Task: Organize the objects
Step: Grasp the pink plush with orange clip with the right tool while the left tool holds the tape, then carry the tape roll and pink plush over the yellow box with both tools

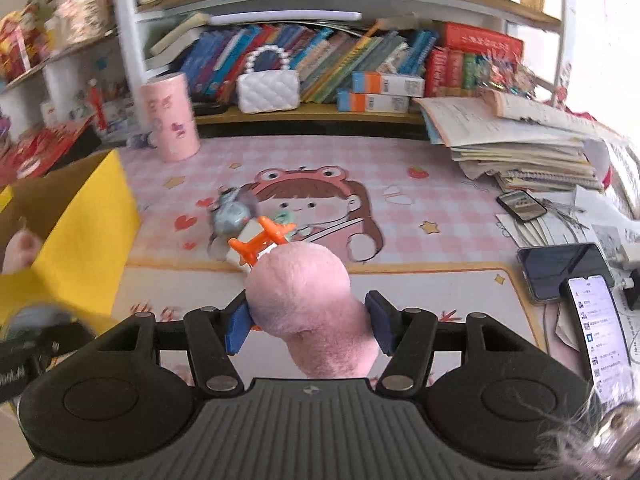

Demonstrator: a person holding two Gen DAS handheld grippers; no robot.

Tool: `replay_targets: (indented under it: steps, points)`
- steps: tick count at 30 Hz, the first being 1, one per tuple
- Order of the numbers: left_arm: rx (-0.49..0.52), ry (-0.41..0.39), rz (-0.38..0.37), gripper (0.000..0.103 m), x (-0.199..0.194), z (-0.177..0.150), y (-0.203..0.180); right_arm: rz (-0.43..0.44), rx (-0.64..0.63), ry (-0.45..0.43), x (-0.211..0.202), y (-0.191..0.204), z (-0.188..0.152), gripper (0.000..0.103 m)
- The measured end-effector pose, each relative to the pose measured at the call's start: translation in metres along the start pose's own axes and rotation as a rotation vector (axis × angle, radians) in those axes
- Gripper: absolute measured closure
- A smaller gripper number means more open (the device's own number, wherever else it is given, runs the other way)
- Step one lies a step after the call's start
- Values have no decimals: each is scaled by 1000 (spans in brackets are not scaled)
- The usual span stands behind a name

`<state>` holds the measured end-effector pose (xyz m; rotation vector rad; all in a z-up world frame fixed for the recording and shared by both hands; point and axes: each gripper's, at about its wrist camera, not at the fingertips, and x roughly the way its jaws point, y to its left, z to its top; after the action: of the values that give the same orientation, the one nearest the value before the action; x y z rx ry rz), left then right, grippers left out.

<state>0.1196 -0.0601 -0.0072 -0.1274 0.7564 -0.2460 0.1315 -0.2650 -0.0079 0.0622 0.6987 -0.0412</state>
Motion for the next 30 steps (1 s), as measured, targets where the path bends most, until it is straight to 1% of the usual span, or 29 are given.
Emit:
replay_targets:
  steps: [4, 8, 14, 18, 23, 30]
  points:
    - [-14, -13, -1, 88, -17, -8, 16, 10, -31, 0, -12, 21, -11, 46]
    - [-59, -14, 12, 88, -33, -19, 39, 28, -52, 14, -23, 44, -22, 46]
    - [-141, -28, 69, 88, -67, -39, 82, 97, -107, 62, -37, 92, -45, 46]
    - [-178, -41, 101, 88, -86, -49, 106, 137, -152, 63, -51, 122, -58, 46]
    - [-198, -55, 119, 88, -107, -60, 127, 176, -173, 56, -68, 148, -71, 46]
    - [-190, -80, 123, 88, -128, -70, 142, 189, -165, 42, -85, 169, -83, 46]
